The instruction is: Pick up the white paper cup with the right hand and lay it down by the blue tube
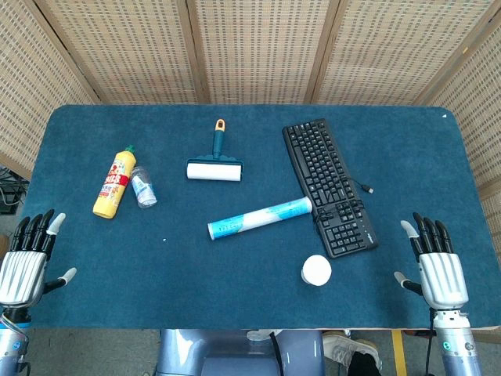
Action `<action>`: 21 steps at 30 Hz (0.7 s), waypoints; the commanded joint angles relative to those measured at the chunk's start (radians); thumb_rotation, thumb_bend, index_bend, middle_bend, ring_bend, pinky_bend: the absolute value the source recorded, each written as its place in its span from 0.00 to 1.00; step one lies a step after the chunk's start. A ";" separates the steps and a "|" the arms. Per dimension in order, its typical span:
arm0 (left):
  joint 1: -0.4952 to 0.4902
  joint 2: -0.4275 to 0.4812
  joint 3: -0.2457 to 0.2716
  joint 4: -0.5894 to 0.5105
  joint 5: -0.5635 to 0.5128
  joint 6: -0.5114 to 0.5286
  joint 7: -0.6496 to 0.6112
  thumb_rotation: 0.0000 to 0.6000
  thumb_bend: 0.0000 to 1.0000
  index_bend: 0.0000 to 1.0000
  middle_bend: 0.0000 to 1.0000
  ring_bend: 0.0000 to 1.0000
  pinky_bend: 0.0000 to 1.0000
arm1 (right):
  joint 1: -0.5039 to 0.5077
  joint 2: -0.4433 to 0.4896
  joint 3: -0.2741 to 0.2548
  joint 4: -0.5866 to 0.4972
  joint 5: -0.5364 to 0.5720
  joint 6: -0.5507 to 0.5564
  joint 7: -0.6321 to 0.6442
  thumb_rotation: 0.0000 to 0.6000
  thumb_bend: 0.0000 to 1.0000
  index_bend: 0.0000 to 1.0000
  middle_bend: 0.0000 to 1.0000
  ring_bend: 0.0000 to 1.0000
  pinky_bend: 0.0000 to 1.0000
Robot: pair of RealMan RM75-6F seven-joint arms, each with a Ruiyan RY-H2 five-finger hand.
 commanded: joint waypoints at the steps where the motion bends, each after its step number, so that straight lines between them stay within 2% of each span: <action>1: -0.001 0.001 0.000 -0.001 -0.002 -0.003 0.001 1.00 0.09 0.00 0.00 0.00 0.00 | 0.001 0.000 0.000 -0.001 0.003 -0.004 -0.003 1.00 0.18 0.06 0.00 0.00 0.00; 21: -0.004 0.007 -0.001 -0.005 -0.007 -0.012 0.002 1.00 0.10 0.00 0.00 0.00 0.00 | 0.005 0.008 0.000 -0.016 0.011 -0.018 -0.005 1.00 0.18 0.07 0.00 0.00 0.00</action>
